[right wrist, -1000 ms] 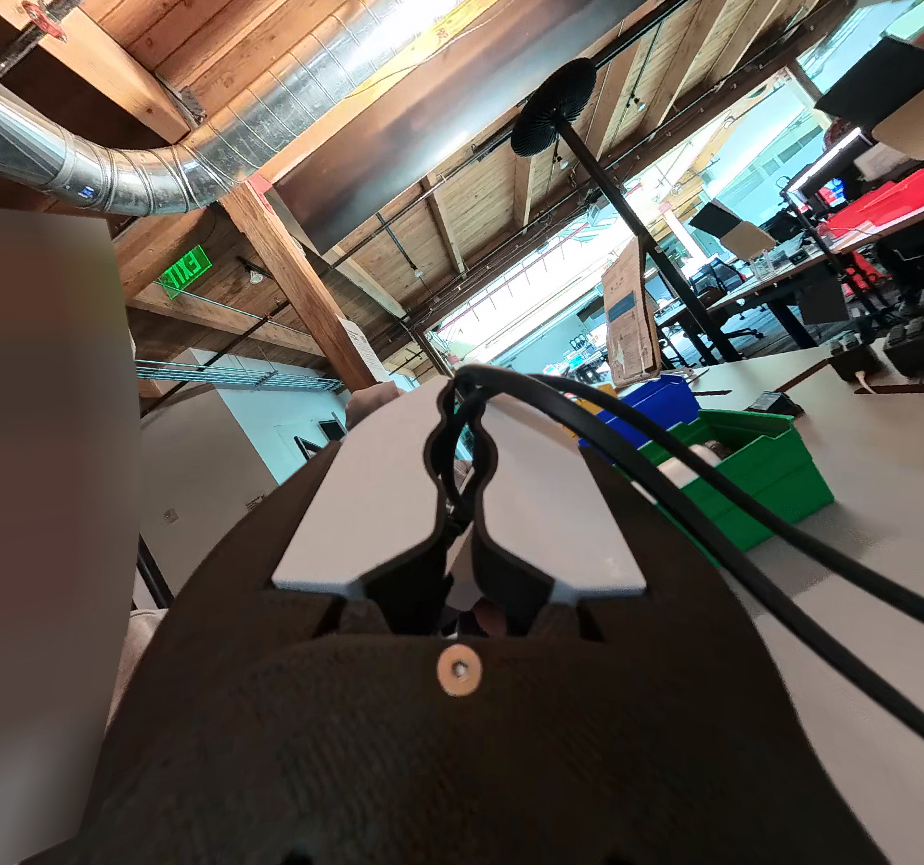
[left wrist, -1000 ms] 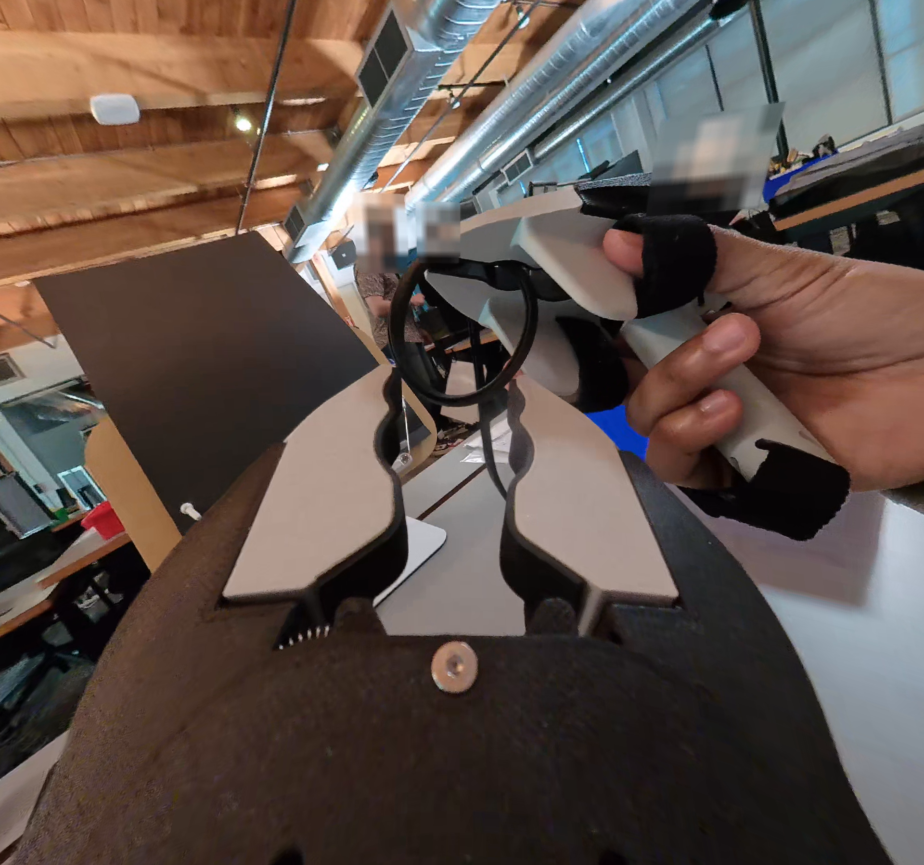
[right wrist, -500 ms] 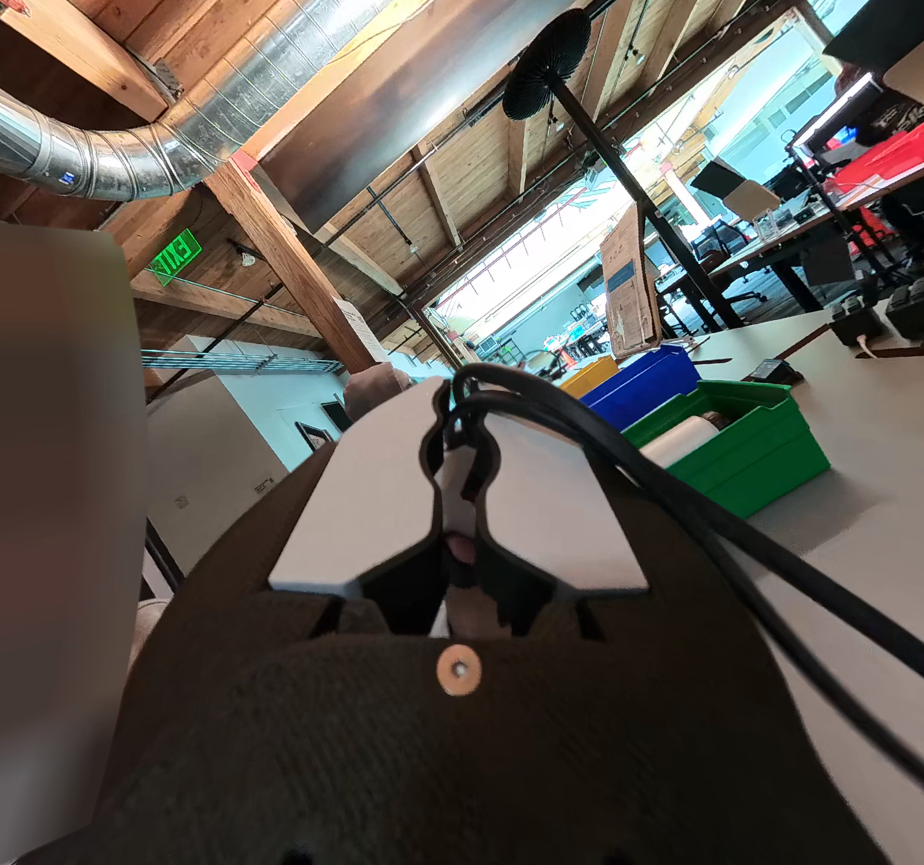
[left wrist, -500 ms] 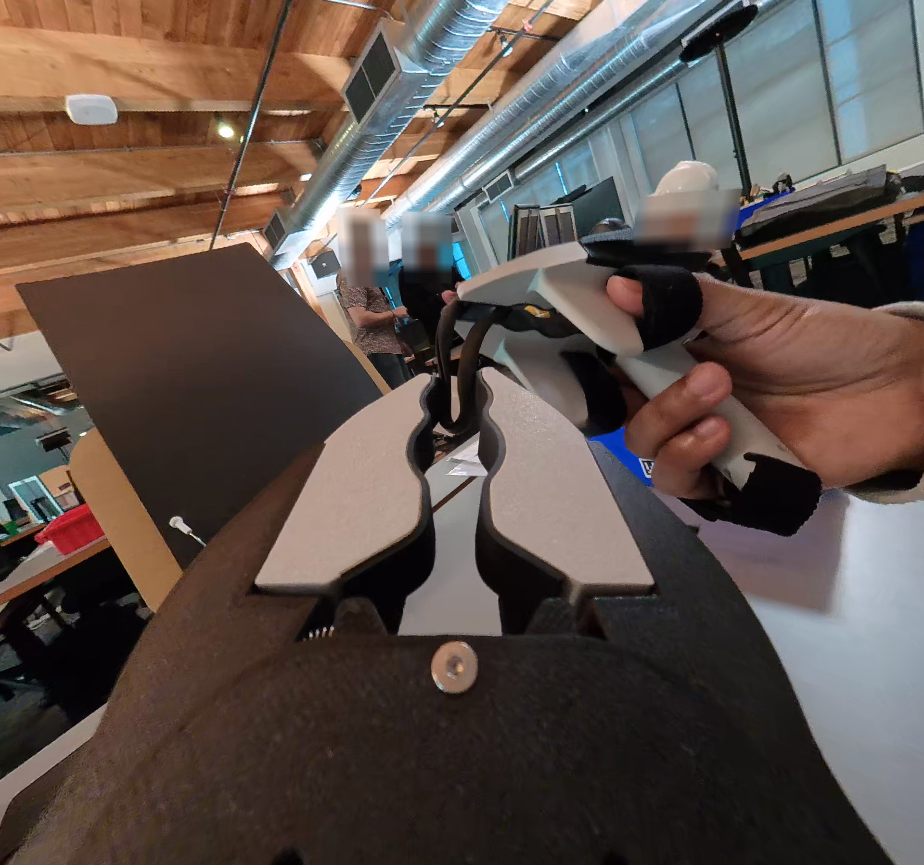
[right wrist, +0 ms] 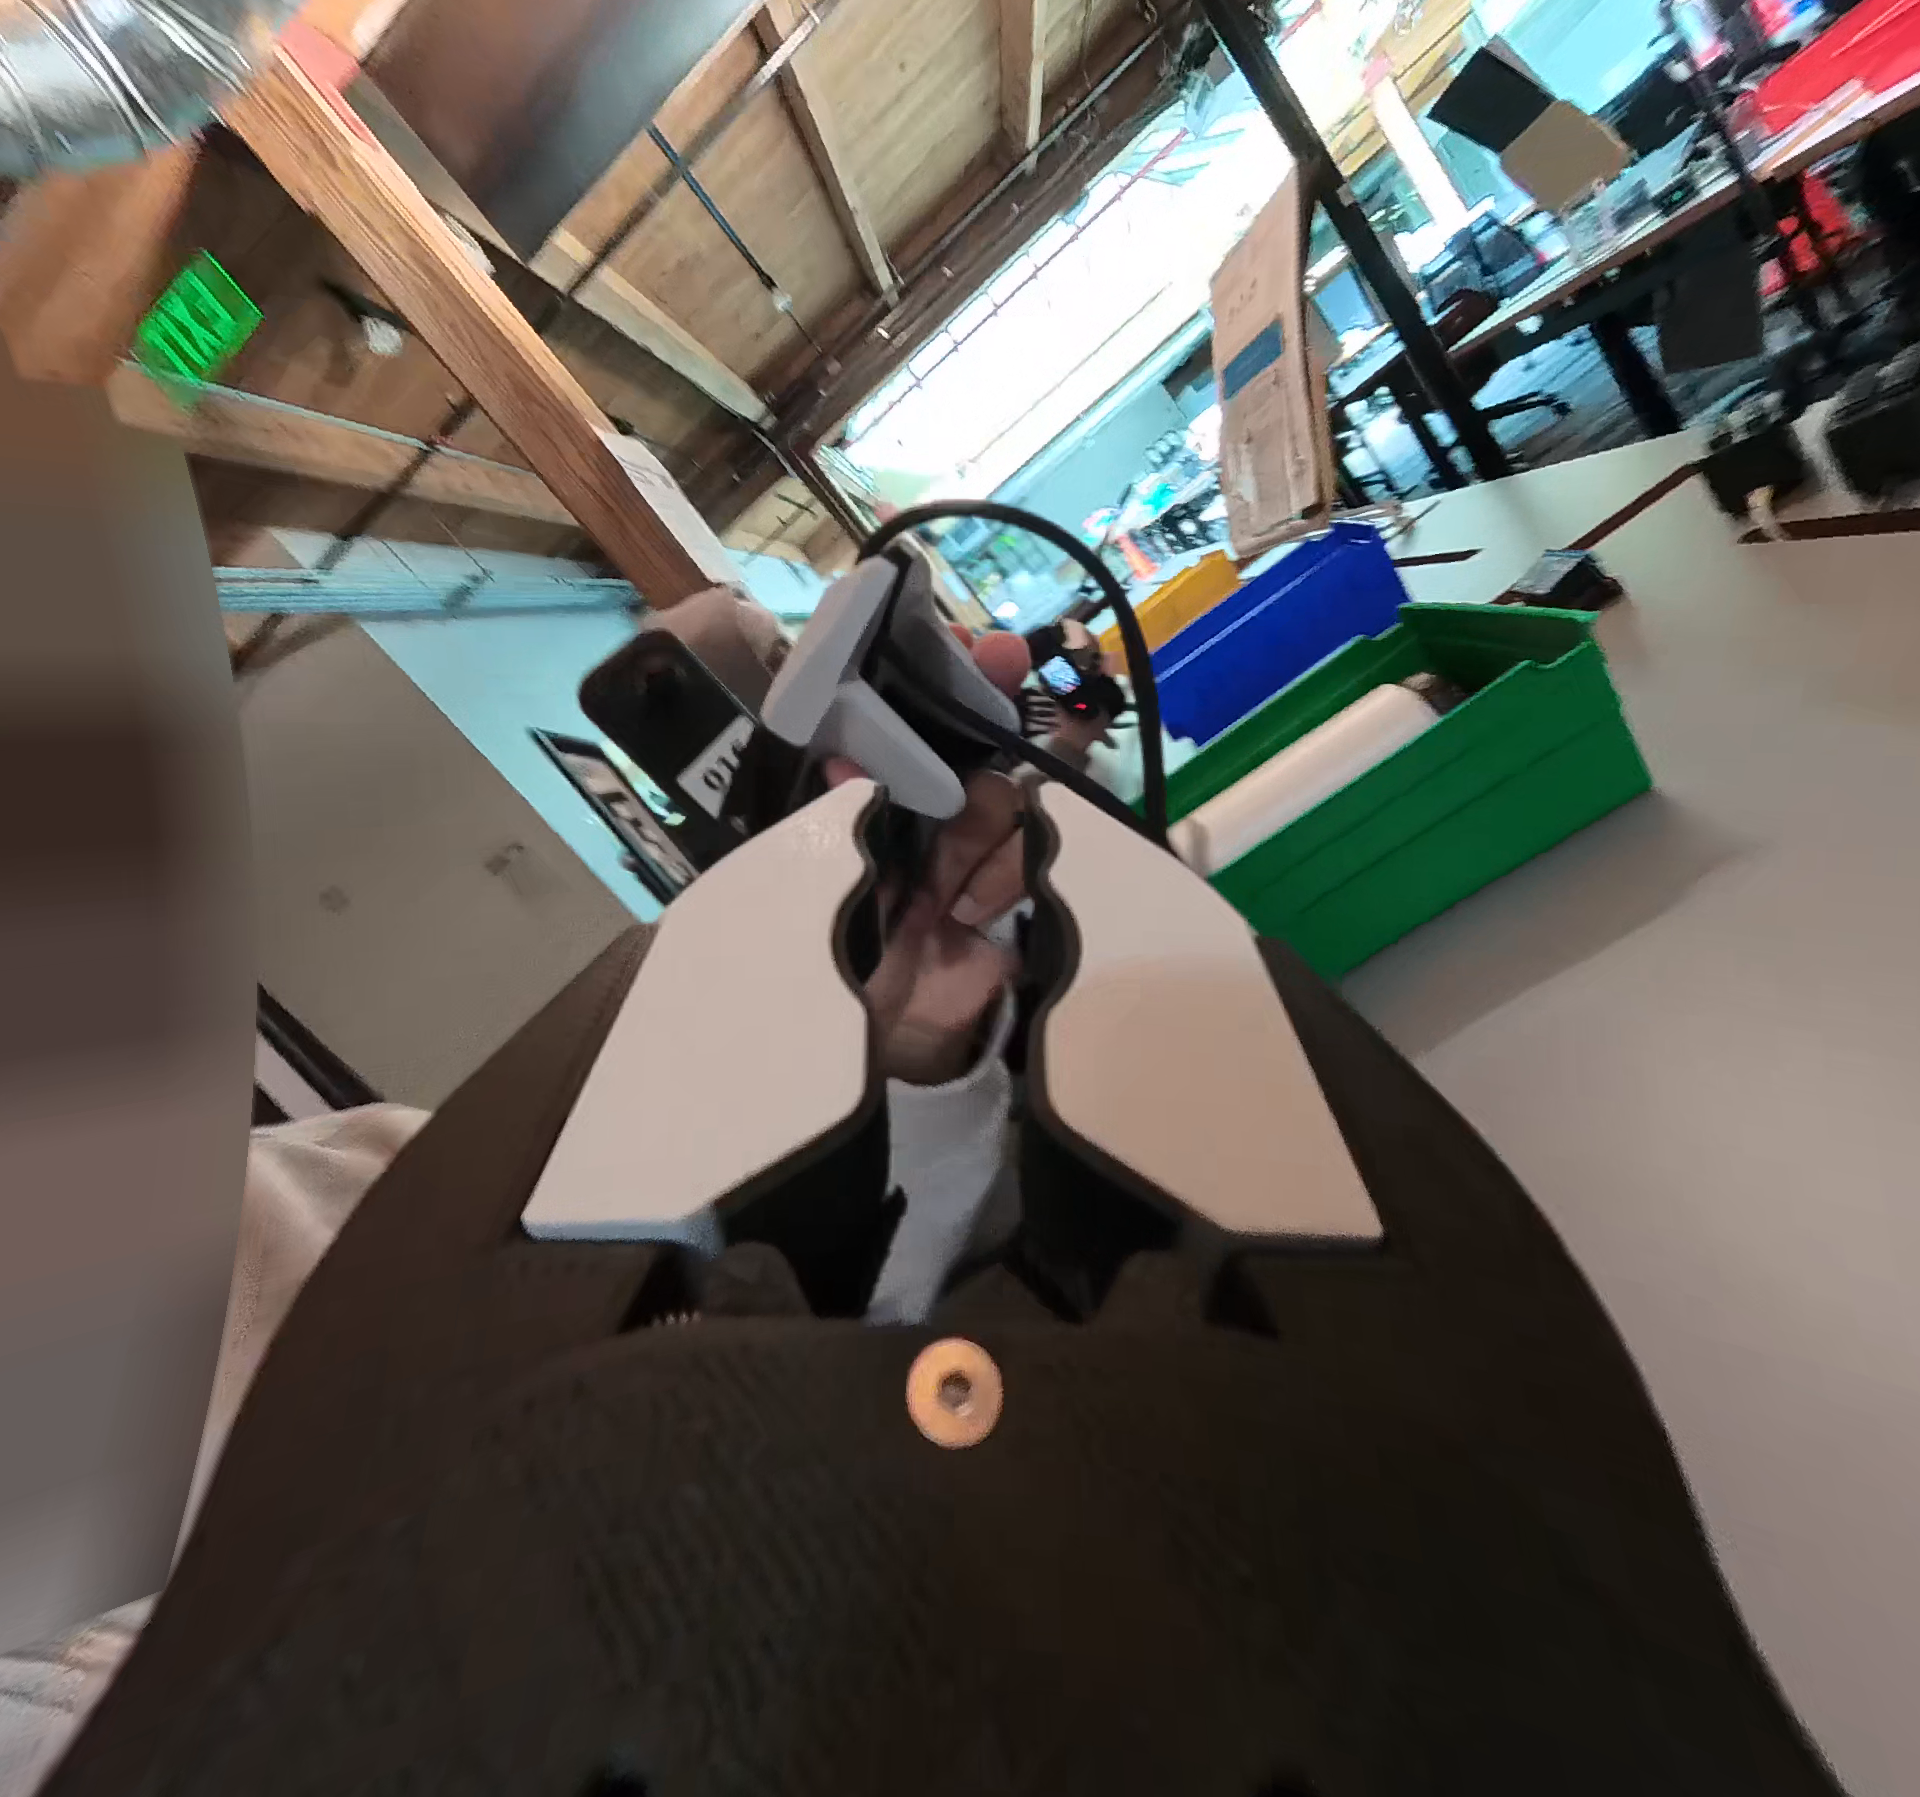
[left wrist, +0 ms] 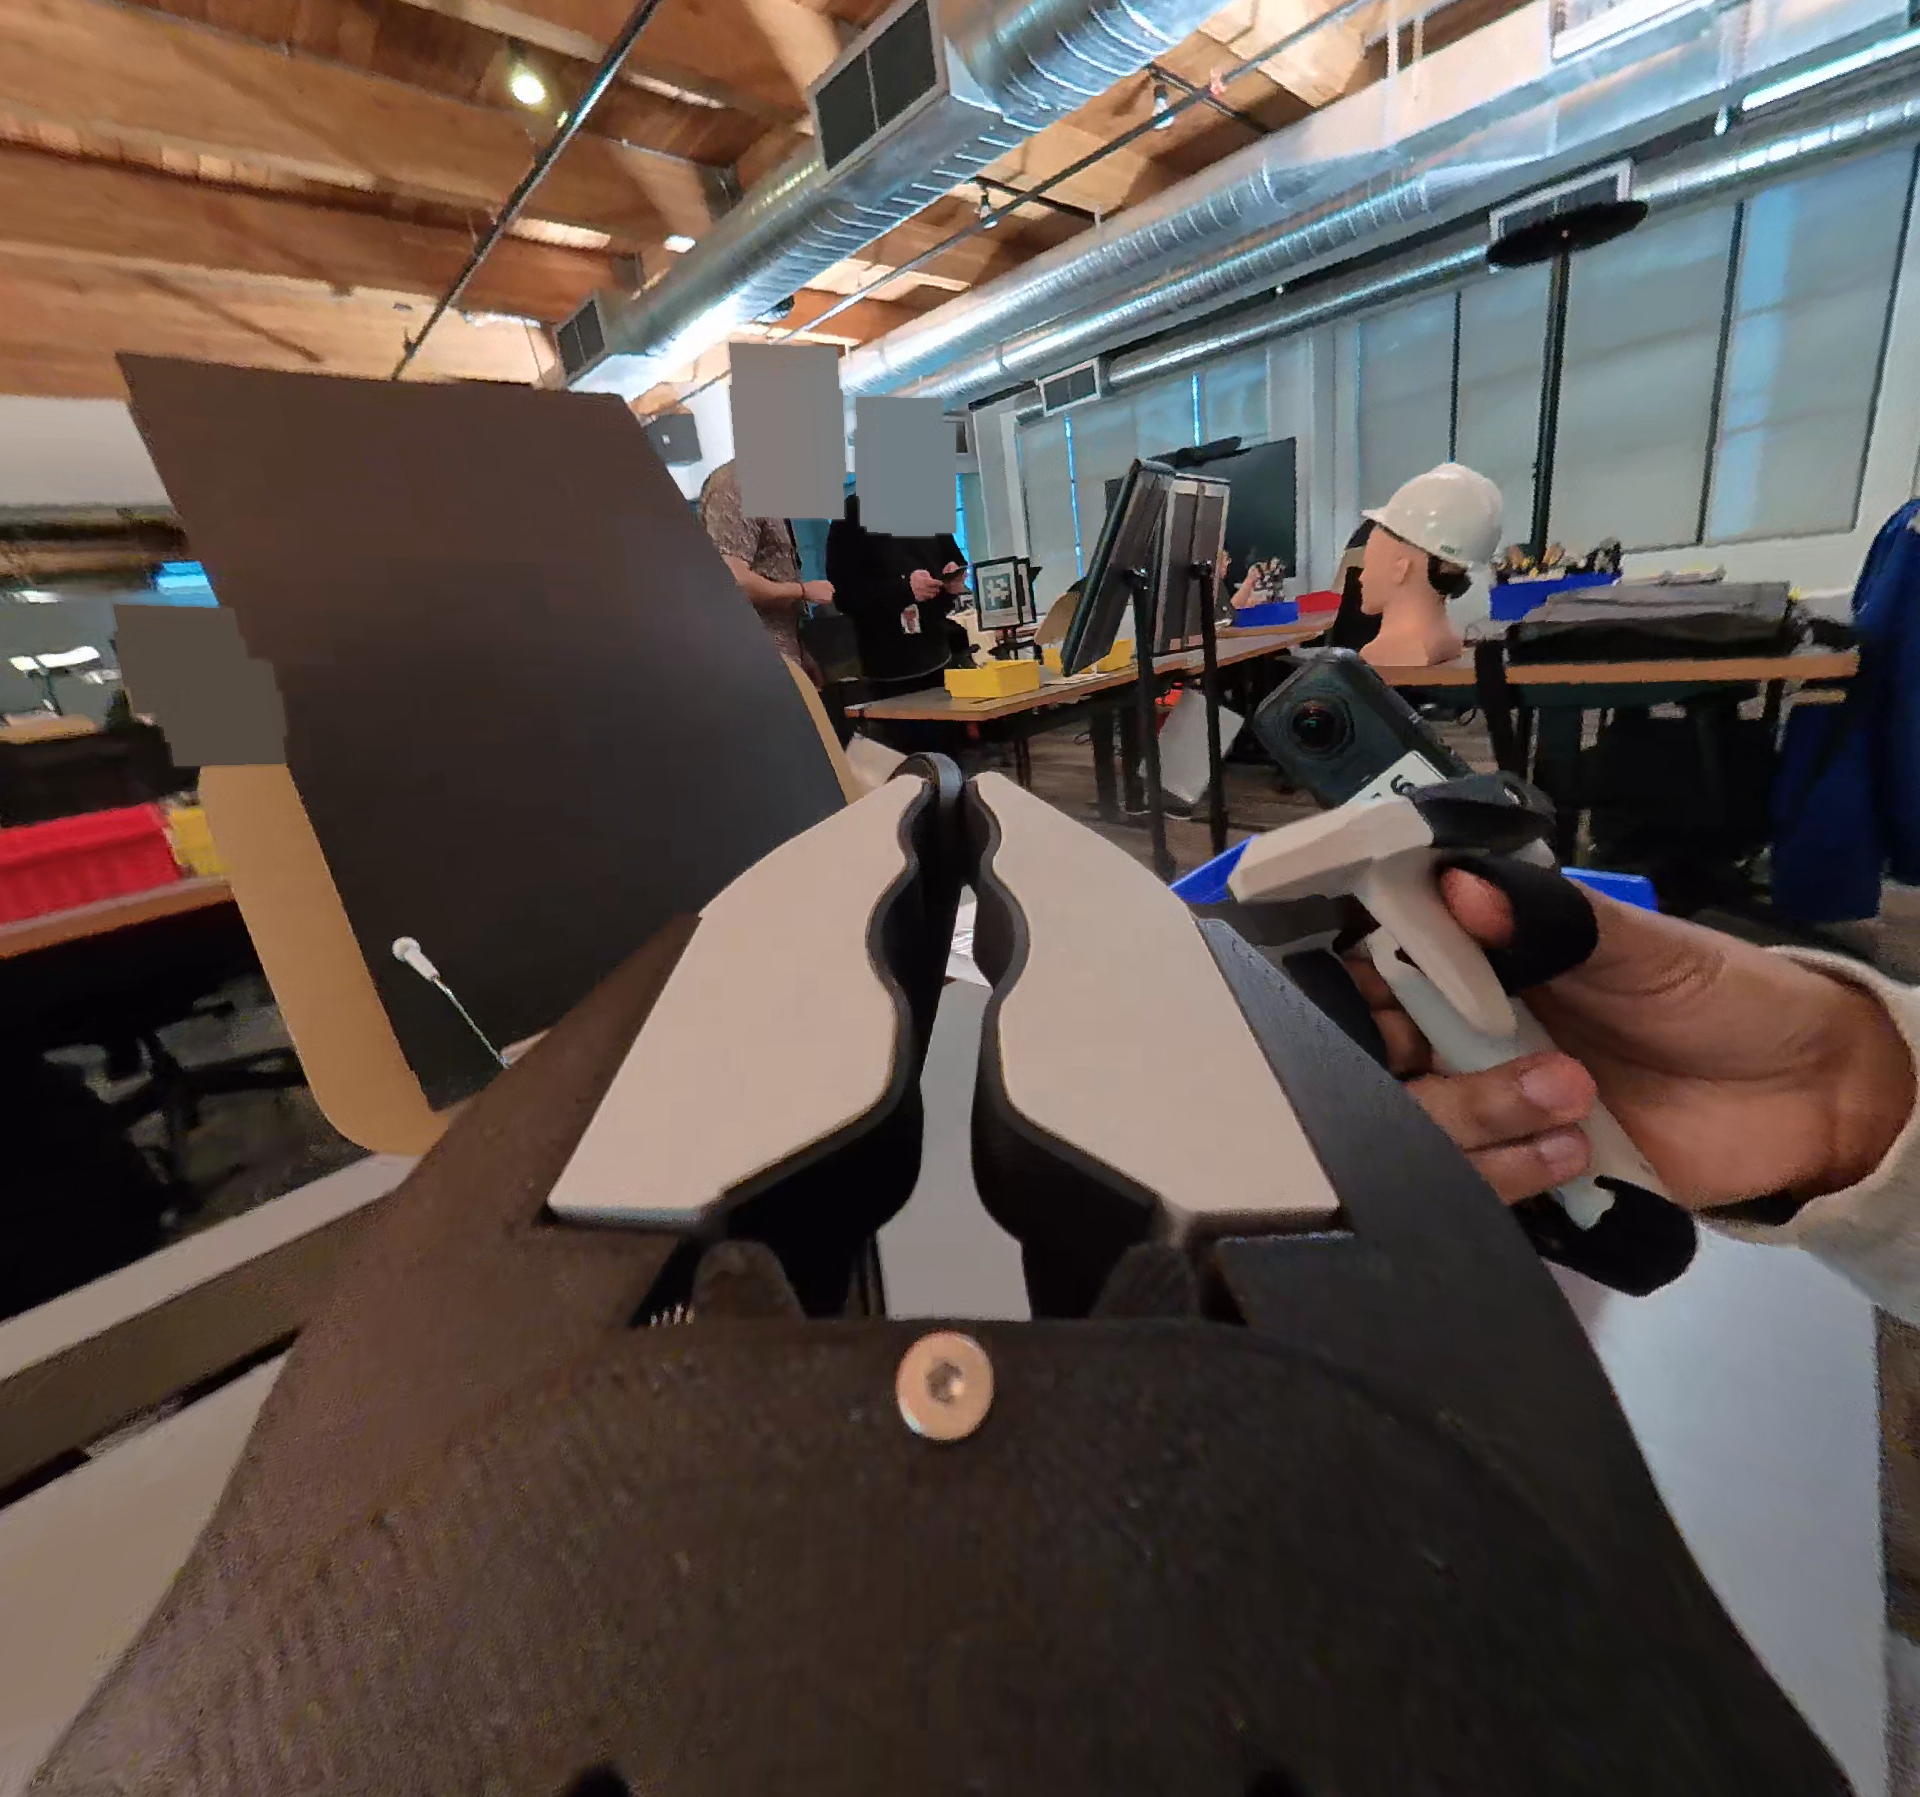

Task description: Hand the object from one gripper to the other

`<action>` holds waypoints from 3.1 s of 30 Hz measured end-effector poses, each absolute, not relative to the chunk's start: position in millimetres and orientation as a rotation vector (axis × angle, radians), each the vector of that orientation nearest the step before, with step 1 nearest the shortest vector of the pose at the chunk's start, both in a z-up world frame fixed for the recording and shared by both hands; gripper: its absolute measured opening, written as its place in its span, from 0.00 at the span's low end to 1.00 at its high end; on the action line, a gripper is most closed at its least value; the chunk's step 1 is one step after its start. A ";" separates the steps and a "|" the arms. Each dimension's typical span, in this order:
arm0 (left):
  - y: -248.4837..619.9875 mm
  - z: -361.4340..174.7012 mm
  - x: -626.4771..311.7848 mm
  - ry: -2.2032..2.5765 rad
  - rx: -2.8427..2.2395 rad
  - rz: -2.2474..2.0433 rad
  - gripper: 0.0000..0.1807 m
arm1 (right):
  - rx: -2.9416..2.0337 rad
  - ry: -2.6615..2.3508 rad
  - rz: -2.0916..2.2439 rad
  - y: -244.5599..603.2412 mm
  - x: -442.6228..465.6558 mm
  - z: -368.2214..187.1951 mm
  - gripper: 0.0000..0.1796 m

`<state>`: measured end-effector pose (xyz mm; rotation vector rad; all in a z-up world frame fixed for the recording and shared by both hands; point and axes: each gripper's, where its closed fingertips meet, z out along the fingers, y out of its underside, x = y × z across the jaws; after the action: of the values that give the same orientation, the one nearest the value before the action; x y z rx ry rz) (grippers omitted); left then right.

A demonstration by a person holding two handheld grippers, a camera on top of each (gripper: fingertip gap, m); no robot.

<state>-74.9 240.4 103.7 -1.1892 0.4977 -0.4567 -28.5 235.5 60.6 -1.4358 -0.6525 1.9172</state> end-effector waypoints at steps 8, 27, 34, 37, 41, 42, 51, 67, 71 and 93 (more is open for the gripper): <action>240.2 113.5 -89.6 0.393 -1.232 -0.675 0.02 | -1.433 -0.914 1.242 244.1 -47.4 22.5 0.21; 214.9 126.5 -62.8 0.373 -1.218 -1.090 0.01 | -1.300 -1.168 1.314 192.3 -83.7 -6.9 0.05; 221.7 129.8 -75.8 0.327 -1.212 -1.051 0.16 | -1.277 -1.145 1.303 198.6 -72.8 11.0 0.05; 231.1 122.2 -75.5 0.330 -1.275 -1.027 0.34 | -1.265 -1.093 1.328 205.1 -61.3 28.6 0.04; 248.4 96.8 -67.3 0.373 -1.357 -0.968 0.40 | -1.252 -0.986 1.361 218.6 -39.2 57.3 0.05; 252.1 87.3 -61.8 0.390 -1.385 -0.979 0.40 | -1.254 -0.956 1.355 223.3 -33.2 63.3 0.04; 241.1 5.1 20.2 0.751 -1.556 -1.067 0.38 | -1.277 -0.763 1.368 248.8 3.3 91.5 0.05; 237.1 -17.0 32.6 0.926 -1.559 -0.783 0.05 | -1.287 -0.695 1.366 260.3 18.5 99.8 0.04; 236.6 -13.5 30.4 0.927 -1.554 -0.782 0.04 | -1.281 -0.678 1.375 262.3 21.5 101.1 0.05; 271.2 38.6 -78.9 0.642 -1.603 -0.659 0.04 | -1.500 -0.997 1.346 274.0 -13.5 24.3 0.29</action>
<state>-78.9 271.2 38.6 -1.6035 0.6418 -0.6586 -13.5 274.0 24.3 -1.5002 -0.9971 1.3464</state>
